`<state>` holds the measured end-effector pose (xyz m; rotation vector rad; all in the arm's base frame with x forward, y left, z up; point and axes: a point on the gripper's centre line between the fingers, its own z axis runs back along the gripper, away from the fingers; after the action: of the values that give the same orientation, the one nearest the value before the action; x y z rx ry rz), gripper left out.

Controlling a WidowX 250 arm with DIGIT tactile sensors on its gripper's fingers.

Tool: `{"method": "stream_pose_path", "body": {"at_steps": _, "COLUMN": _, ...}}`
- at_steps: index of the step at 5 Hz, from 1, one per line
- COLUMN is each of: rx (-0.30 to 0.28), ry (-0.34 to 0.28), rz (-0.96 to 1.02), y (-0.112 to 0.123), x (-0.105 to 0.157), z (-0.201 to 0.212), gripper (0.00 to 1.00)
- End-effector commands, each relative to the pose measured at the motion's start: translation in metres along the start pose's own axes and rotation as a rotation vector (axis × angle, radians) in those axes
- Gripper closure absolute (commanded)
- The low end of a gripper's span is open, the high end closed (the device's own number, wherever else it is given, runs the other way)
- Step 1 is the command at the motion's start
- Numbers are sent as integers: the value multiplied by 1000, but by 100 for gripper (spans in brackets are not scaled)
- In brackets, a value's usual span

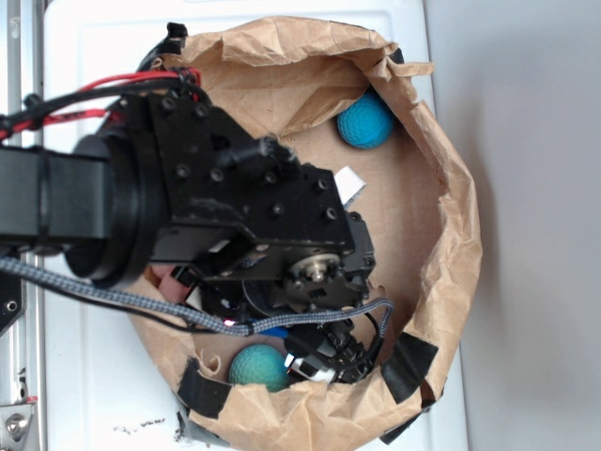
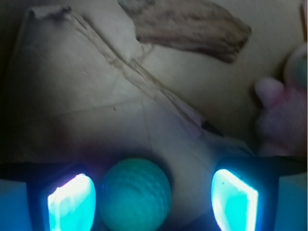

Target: Grab the green ball.

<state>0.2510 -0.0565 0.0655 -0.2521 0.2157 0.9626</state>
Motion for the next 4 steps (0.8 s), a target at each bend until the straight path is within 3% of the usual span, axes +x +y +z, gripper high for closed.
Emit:
{"method": "stream_pose_path", "body": {"at_steps": 1, "rx": -22, "ry": -26, "rz": -28, "y": 0, "x": -13, "z": -2, "gripper": 0}}
{"method": "stream_pose_path", "body": {"at_steps": 2, "rx": 34, "ry": -1, "rz": -37, "y": -3, "x": -17, "z": -15, "gripper": 0}}
{"method": "stream_pose_path", "body": {"at_steps": 3, "rx": 72, "ry": -32, "rz": -38, "y": 0, "x": -19, "z": -28, "gripper": 100}}
{"method": "stream_pose_path", "body": {"at_steps": 4, "rx": 54, "ry": -56, "rz": -48, "y": 2, "x": -13, "z": -28, "gripper": 100}}
